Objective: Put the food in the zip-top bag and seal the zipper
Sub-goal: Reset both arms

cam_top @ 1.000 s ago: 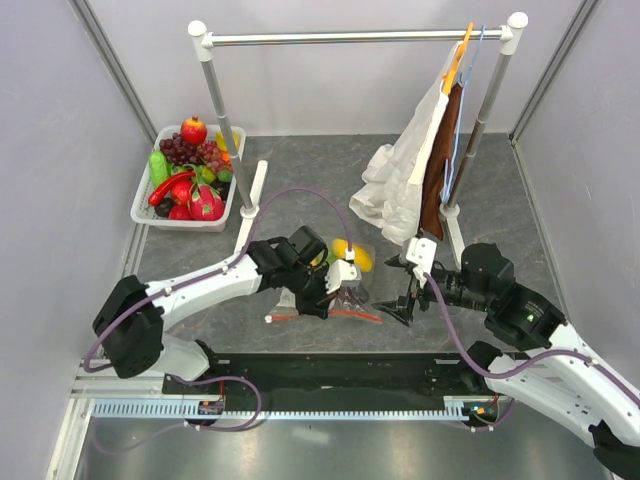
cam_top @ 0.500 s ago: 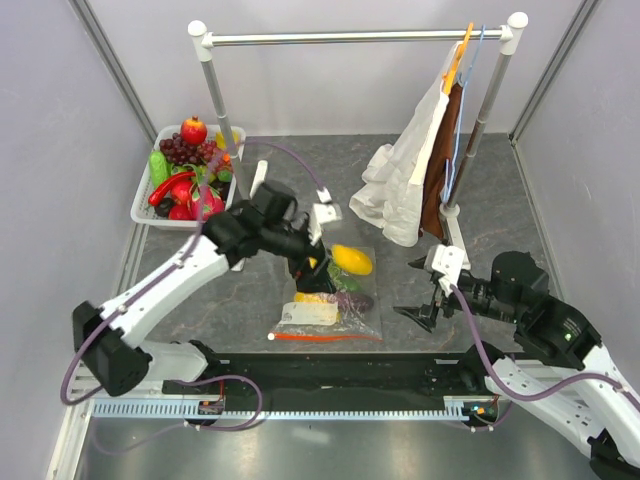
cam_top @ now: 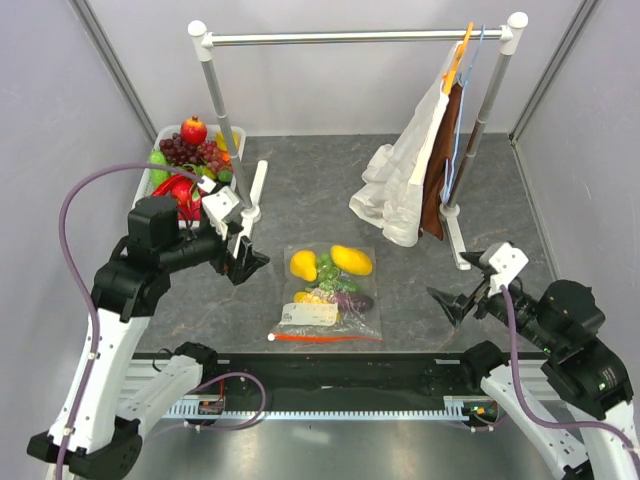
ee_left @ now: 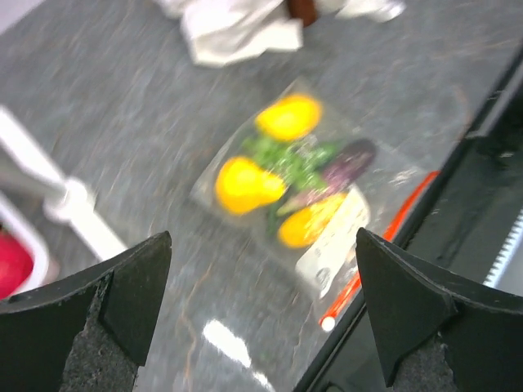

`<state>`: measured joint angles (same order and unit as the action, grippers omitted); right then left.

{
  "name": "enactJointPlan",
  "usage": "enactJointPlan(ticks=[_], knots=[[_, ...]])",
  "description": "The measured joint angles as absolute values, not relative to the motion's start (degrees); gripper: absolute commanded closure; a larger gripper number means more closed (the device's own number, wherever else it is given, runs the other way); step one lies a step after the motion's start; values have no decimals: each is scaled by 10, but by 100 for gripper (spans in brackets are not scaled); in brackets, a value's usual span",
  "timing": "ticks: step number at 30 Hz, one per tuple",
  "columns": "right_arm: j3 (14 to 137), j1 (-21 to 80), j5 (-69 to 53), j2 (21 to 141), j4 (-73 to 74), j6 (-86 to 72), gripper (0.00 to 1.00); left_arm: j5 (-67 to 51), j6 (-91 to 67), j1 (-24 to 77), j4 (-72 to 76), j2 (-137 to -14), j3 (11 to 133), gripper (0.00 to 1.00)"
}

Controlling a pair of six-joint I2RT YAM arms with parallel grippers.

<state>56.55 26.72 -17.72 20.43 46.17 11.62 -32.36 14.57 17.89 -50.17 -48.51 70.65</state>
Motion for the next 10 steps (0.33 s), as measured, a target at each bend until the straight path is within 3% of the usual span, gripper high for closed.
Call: enactJointPlan(ticks=[10], knots=[[566, 173, -69, 170, 462, 43, 2, -177, 127, 143, -512, -424, 602, 0]])
